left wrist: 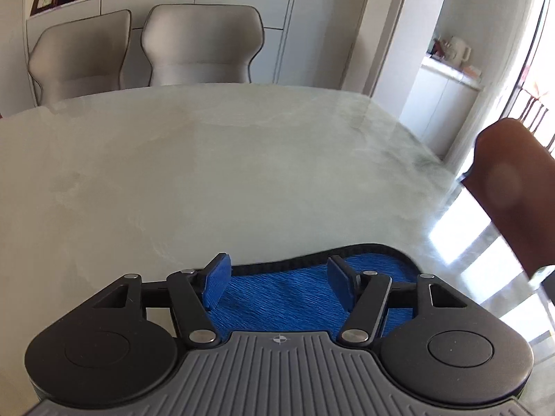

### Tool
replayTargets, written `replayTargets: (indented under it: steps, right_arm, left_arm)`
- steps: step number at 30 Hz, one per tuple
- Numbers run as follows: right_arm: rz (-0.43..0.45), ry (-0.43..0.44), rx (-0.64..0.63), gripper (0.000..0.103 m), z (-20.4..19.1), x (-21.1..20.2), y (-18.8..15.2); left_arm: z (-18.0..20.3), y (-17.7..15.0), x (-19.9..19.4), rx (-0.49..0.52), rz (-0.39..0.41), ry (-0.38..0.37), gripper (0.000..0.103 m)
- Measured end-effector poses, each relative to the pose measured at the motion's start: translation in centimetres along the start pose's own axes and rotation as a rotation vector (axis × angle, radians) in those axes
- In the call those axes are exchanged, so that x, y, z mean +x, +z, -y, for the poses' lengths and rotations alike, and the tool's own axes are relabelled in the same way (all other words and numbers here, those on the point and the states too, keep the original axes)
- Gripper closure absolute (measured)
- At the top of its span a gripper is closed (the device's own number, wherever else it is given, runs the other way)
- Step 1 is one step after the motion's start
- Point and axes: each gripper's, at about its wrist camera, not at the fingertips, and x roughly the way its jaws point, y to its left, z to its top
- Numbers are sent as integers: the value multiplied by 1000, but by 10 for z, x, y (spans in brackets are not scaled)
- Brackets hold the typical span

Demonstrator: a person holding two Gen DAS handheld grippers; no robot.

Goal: Fold towel
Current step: 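Release the folded edge from both tools and smooth the blue half-folded towel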

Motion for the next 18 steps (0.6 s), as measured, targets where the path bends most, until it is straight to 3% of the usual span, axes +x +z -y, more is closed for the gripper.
replayTargets:
  steps: [7,13,18]
  right_arm:
    - [-19,-8,-36,76,4,9,1]
    - [20,-53,-30,75,8,1,7]
    - [41,-138,-31,70,15,-20,14]
  left_arm:
    - [27,-63,-46,72,-70,-171,38]
    - [20,-105,-64,103,-123,-128,38]
    - [8,-116,-91,42,-128,-111,38]
